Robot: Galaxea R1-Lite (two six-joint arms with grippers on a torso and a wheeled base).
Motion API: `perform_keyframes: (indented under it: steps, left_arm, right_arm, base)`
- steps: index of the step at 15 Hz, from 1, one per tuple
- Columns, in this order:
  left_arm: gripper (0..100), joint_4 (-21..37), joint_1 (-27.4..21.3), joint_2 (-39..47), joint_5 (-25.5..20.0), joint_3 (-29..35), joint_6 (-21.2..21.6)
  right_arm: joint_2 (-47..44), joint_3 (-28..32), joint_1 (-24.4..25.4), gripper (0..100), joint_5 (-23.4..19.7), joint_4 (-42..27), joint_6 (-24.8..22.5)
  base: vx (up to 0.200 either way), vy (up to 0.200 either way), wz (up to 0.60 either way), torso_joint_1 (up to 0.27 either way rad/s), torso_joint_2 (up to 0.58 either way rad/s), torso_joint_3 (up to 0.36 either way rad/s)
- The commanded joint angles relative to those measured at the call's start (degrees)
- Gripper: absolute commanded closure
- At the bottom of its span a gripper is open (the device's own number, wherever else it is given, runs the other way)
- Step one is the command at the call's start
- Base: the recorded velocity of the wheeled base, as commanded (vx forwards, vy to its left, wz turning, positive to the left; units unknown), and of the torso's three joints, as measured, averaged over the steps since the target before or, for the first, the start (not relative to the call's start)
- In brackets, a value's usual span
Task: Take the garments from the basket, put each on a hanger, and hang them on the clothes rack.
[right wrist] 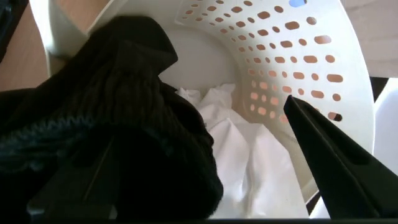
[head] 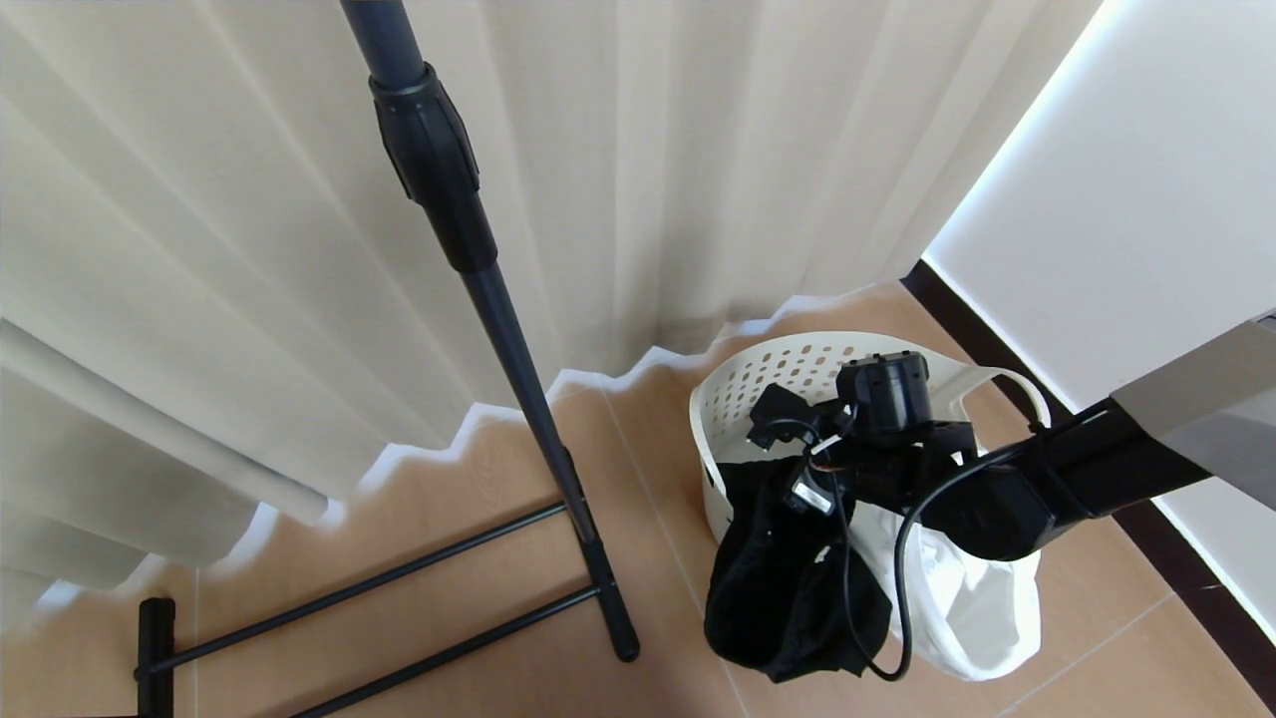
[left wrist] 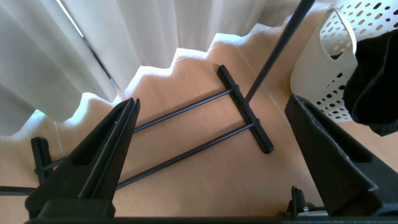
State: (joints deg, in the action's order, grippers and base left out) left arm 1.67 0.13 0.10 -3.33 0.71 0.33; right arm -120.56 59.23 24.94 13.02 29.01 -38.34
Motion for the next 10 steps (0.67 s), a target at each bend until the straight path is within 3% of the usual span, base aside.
perform_keyframes:
  steps: [1,2,5,7,8,10]
  left_arm:
    - [0,0.00,0.04,-0.01,-0.01,0.00,0.02]
    - [0,0.00,0.04,-0.01,-0.01,0.00,0.02]
    - [0,0.00,0.04,-0.01,-0.01,0.00,0.02]
    - [0,0.00,0.04,-0.01,0.16,0.00,0.02]
    - [0,0.00,0.04,-0.01,0.16,0.00,0.11]
    - [0,-0.09,0.04,-0.01,0.16,0.00,0.20]
  right_arm:
    - [-2.04,1.76,0.02,0,-0.01,0.17,0.11]
    - [-2.04,1.76,0.02,100,-0.01,0.17,0.11]
    - [-1.43,0.88,0.02,100,-0.10,2.28,0.46]
    - [0.42,-3.07,0.02,100,-0.19,7.90,1.25]
    - [5.16,-9.58,0.28,100,-0.19,14.84,5.82]
    - [15.01,-18.80,3.01,100,-0.19,20.12,12.32]
  base:
    - [0.000,0.000,0.00,0.000,0.00,0.000]
    - [0.000,0.000,0.00,0.000,0.00,0.000]
    - [0.000,0.000,0.00,0.000,0.00,0.000]
    - [0.000,0.000,0.00,0.000,0.00,0.000]
    - [0.000,0.000,0.00,0.000,0.00,0.000]
    - [0.000,0.000,0.00,0.000,0.00,0.000]
